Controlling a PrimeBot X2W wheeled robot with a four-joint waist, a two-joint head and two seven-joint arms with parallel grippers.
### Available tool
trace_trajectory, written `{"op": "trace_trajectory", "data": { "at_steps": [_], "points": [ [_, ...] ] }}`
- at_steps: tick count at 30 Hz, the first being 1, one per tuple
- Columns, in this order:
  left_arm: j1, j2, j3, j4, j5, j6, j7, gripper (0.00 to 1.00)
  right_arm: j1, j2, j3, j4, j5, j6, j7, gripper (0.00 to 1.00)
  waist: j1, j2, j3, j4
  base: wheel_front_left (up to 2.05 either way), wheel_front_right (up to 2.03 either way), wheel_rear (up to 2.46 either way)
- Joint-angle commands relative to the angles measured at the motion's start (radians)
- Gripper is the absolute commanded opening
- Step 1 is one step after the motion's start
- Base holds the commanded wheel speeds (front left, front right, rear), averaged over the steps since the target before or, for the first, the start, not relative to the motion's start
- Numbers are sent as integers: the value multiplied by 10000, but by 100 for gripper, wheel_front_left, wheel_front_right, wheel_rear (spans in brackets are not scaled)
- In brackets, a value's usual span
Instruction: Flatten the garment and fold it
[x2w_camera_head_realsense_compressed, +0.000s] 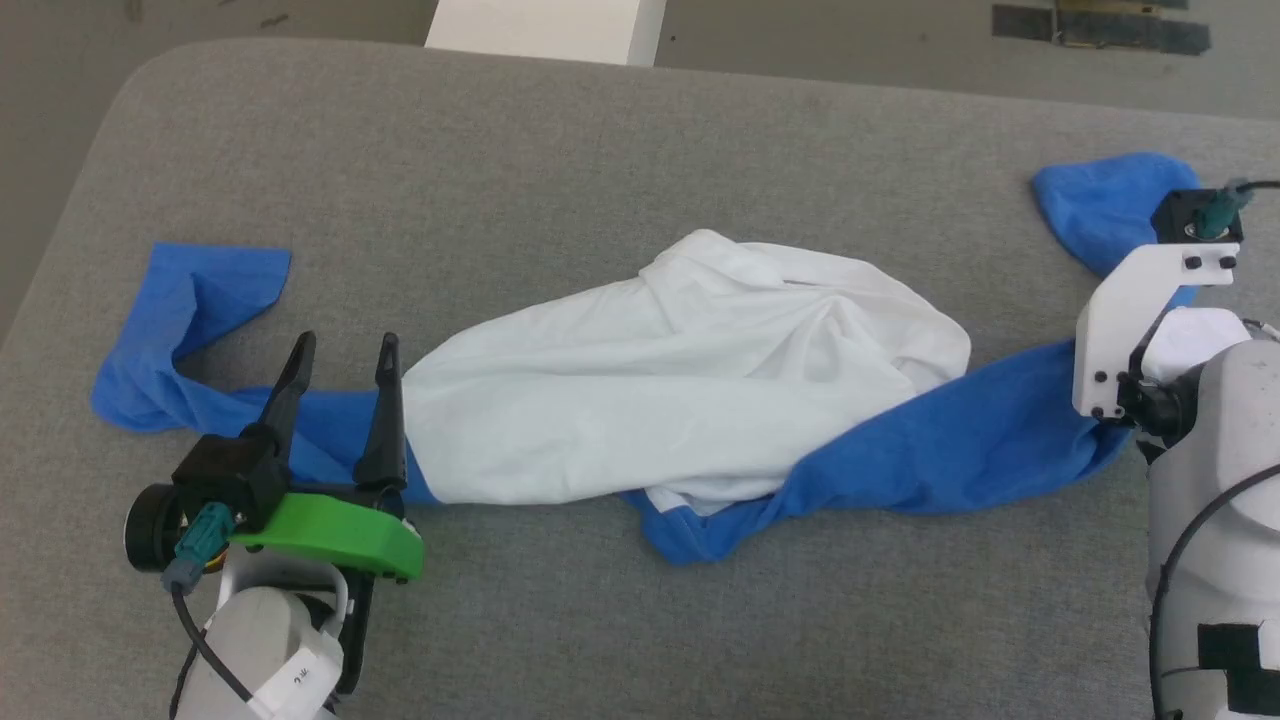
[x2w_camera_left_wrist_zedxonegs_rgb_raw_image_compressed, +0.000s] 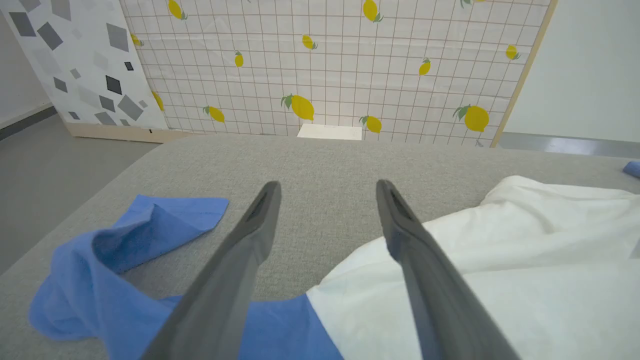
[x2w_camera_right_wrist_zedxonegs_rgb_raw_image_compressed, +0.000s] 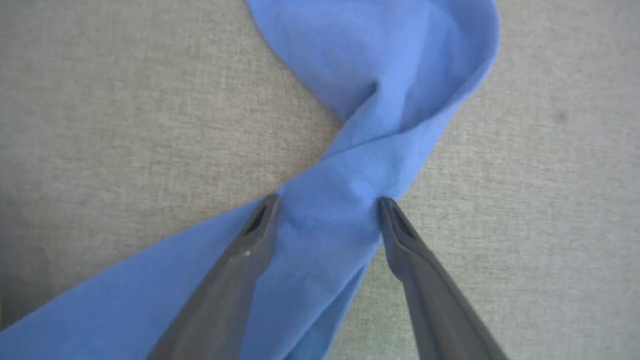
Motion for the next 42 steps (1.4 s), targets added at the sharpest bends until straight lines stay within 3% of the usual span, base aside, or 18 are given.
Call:
{"op": "trace_trajectory", "data": {
  "at_steps": [1, 2, 6, 10, 13, 18, 23, 24, 25, 26, 30, 35, 42],
  "points": [
    [-83, 12, 44, 68, -64, -3, -66, 100, 66, -5, -12, 217, 120, -15, -115, 45, -1, 0, 91, 76, 0, 0, 0],
    [-64, 15, 62, 104, -77, 11, -80, 100, 0, -5, 2, 218, 252, -15, -453, 0, -1, 0, 50, 18, 0, 0, 0],
    [-19, -34, 119, 195, -158, 62, -123, 100, -300, -5, -377, -169, 961, -15, -1789, 0, -1, 0, -356, -201, 0, 0, 0],
    [154, -84, 210, 155, -251, 151, -151, 100, -53, -149, -1139, -1318, 1953, -15, -2663, 0, -1, 0, -896, -465, 0, 0, 0],
    [396, -47, 341, 94, -315, 260, -155, 100, 807, -367, -1842, -2453, 2755, -15, -2684, 0, -1, 0, -1220, -717, 0, 0, 0],
    [848, 38, 532, -208, -414, 449, -57, 100, 3041, -257, -4109, -4163, 3658, -15, -1996, 0, -1, 0, -1439, -1111, 0, 0, 0],
    [1103, 109, 649, -453, -529, 559, 115, 100, 4632, -43, -5674, -4044, 3721, -15, -1810, 0, -1, 0, -1472, -1369, 0, 0, 0],
    [1161, 107, 665, -497, -539, 597, 147, 100, 4796, -27, -5718, -3928, 3718, -15, -1884, 31, -1, 0, -1498, -1418, 0, 0, 0],
    [1236, 109, 686, -547, -560, 634, 191, 100, 4910, -17, -5687, -3759, 3818, -15, -2054, 93, -1, 0, -1533, -1478, 0, 0, 0],
    [1281, 121, 705, -573, -582, 649, 220, 100, 4935, -14, -5640, -3643, 3960, -15, -2294, 100, -1, 0, -1553, -1513, 0, 0, 0],
    [1422, 142, 740, -639, -653, 713, 325, 100, 4737, -9, -5039, -3852, 4560, -15, -4109, 100, -1, 0, -1772, -1582, 0, 0, 0],
    [1560, -25, 589, -924, -718, 815, 527, 100, 5054, -7, -3229, -4931, 5623, -15, -6110, 100, -1, 0, -2033, -1485, 0, 0, 0],
    [1295, -187, 160, -1273, -1004, 662, 1421, 100, 6189, -6, -923, -5207, 6625, -15, -7465, 100, -1, 0, -2205, -1634, 0, 0, 0]
  ]
}}
